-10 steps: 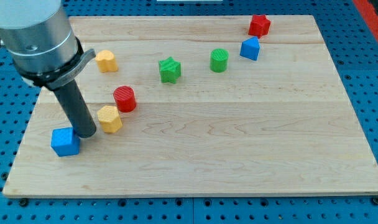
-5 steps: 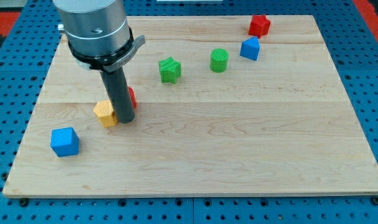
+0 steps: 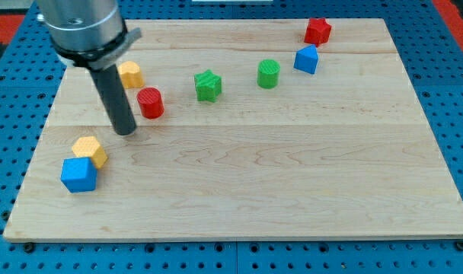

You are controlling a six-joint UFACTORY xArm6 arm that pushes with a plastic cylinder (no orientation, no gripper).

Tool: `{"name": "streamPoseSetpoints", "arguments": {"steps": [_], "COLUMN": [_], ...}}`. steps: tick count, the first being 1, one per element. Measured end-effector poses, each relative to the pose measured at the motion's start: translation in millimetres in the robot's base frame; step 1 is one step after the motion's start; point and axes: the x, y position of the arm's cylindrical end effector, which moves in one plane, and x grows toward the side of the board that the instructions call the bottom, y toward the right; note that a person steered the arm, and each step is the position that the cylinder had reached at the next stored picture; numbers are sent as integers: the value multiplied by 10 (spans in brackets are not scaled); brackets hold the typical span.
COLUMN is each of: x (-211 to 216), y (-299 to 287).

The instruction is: Push the yellow hexagon parallel to the bottom of the red circle

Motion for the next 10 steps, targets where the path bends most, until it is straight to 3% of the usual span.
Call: {"name": "streamPoseSetpoints", "arguments": {"steps": [4, 5, 6, 10], "x": [-15, 46, 216, -15], "y": [-31, -152, -761, -851]}}
